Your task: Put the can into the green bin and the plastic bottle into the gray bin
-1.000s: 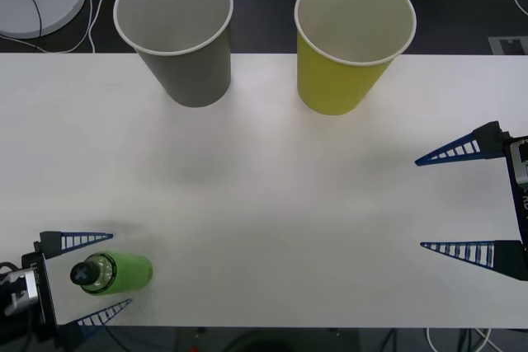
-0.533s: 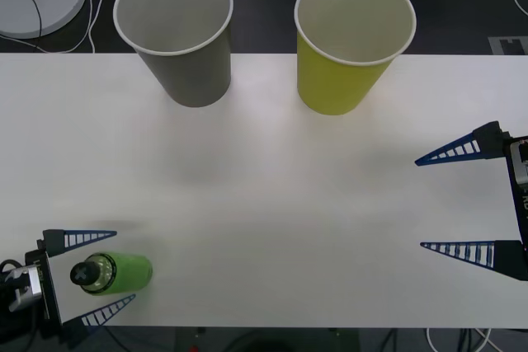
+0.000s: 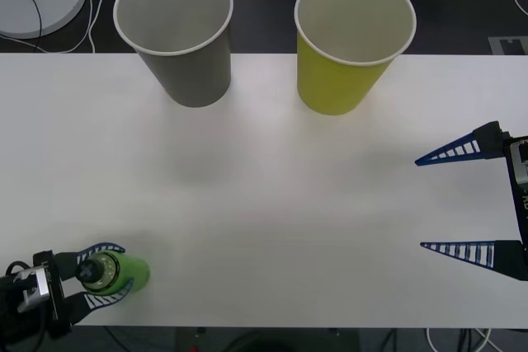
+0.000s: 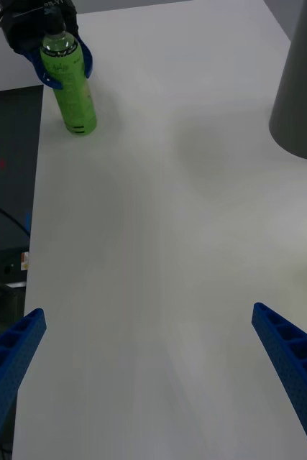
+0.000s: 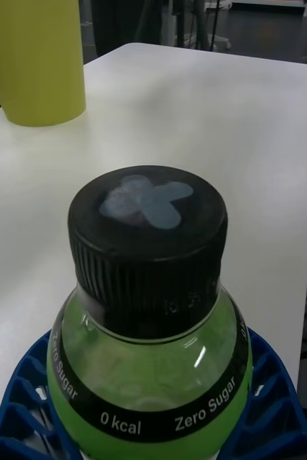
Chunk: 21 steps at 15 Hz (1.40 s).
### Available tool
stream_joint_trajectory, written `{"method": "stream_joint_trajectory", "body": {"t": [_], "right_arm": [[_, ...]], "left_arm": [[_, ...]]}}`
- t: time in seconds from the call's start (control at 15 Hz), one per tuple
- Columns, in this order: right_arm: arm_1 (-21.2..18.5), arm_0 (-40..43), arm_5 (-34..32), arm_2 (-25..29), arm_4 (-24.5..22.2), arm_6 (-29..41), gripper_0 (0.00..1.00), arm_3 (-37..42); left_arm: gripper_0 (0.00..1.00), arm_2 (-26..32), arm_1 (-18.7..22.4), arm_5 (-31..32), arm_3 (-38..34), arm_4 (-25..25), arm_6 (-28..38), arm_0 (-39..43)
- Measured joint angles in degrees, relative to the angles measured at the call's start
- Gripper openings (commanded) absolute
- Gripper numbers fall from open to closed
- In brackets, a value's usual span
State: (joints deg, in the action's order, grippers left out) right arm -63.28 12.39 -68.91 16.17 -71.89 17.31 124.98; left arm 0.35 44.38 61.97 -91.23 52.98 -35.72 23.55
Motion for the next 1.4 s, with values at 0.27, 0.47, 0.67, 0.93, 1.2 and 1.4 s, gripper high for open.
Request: {"method": "stream_joint_trajectory", "body": {"t": [0.27, 0.47, 0.67, 0.93, 1.2, 1.4], "right_arm": [[0.0, 0.0, 0.0, 0.0, 0.0, 0.0, 1.0, 0.0], [0.0, 0.0, 0.0, 0.0, 0.0, 0.0, 1.0, 0.0], [0.0, 0.0, 0.0, 0.0, 0.0, 0.0, 1.0, 0.0], [0.0, 0.0, 0.0, 0.0, 0.0, 0.0, 1.0, 0.0], [0.0, 0.0, 0.0, 0.0, 0.0, 0.0, 1.0, 0.0], [0.0, 0.0, 0.0, 0.0, 0.0, 0.0, 1.0, 0.0]], "left_arm": [[0.0, 0.0, 0.0, 0.0, 0.02, 0.01, 0.26, -0.17], [0.0, 0.0, -0.18, -0.06, -0.05, -0.01, 0.96, -0.31], [0.0, 0.0, -0.13, -0.92, -1.0, -0.02, 2.38, -0.32], [0.0, 0.35, 2.51, -2.15, -3.03, 0.58, 5.87, -0.28], [0.0, 4.75, 4.17, -2.21, -7.53, 6.23, 14.58, 1.2], [0.0, 7.74, 5.03, -2.21, -11.03, 8.92, 21.7, 2.63]]}}
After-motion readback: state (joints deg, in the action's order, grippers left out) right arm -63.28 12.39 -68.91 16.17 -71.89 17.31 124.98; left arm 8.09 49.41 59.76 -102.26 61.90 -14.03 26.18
